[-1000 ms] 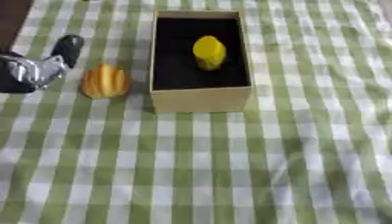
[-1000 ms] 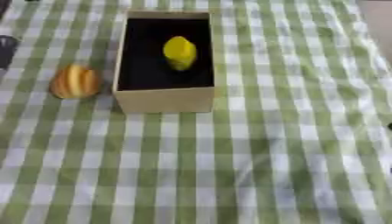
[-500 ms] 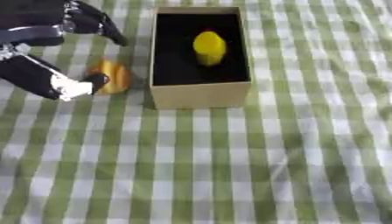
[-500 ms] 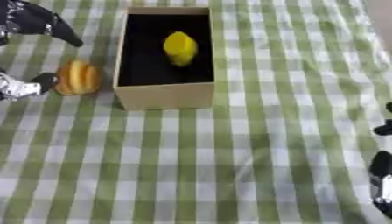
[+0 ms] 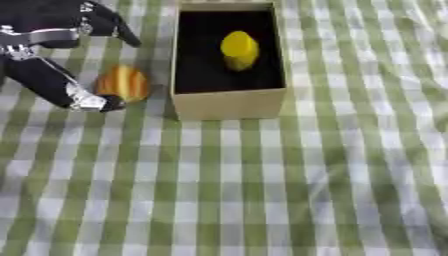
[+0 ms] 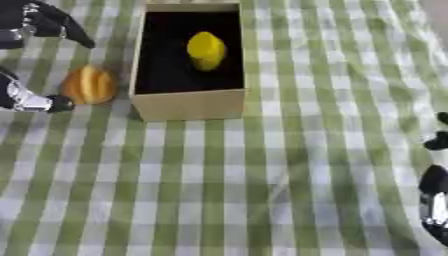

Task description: Pick up objects on the table and place them in the box.

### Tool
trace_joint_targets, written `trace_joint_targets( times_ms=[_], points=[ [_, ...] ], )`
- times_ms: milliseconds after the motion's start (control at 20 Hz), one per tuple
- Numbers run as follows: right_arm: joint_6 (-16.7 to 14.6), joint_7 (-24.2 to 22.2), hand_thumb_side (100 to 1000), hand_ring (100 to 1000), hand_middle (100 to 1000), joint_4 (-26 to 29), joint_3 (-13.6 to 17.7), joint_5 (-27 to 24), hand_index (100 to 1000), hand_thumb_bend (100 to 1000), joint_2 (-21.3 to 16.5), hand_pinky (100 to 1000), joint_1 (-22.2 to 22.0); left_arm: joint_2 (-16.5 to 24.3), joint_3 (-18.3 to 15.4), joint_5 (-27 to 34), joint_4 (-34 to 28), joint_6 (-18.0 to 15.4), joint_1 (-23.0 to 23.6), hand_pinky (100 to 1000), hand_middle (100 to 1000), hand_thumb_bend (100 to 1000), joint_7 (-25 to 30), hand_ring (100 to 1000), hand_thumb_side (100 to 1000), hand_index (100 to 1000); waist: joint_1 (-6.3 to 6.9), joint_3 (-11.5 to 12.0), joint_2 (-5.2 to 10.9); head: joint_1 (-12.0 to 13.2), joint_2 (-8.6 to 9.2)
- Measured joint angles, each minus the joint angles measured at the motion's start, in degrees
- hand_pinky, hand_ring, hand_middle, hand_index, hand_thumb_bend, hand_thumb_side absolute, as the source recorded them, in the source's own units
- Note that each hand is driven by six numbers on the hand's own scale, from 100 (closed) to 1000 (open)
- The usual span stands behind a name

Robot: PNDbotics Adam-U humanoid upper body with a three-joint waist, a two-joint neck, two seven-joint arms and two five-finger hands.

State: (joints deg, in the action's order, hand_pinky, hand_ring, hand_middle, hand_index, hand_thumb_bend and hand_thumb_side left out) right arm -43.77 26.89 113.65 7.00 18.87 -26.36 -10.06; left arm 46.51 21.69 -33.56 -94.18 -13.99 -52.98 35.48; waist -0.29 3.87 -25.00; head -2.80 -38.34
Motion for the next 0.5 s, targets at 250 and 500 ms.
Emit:
trace_joint_targets(
  times_ms=[250, 500],
  points=[
    [0.6, -0.9, 496, 813, 521, 0.0, 0.0, -1.4, 734, 100, 0.7, 921, 0.5, -1.4, 0.0, -2.2, 3.5, 0.6, 0.5, 896, 792, 428, -1.9, 887, 646, 905, 0.00, -0.3, 0.00, 0.3, 0.03],
    [1.0, -2.0, 497, 812, 519, 0.0, 0.0, -2.8, 732, 100, 1.2, 921, 0.8, -2.8, -0.5, -3.0, 7.8, 0.7, 1.2, 895, 798, 384, -3.5, 888, 605, 904, 0.01, -0.7, -0.05, 0.7, 0.10]
  ],
)
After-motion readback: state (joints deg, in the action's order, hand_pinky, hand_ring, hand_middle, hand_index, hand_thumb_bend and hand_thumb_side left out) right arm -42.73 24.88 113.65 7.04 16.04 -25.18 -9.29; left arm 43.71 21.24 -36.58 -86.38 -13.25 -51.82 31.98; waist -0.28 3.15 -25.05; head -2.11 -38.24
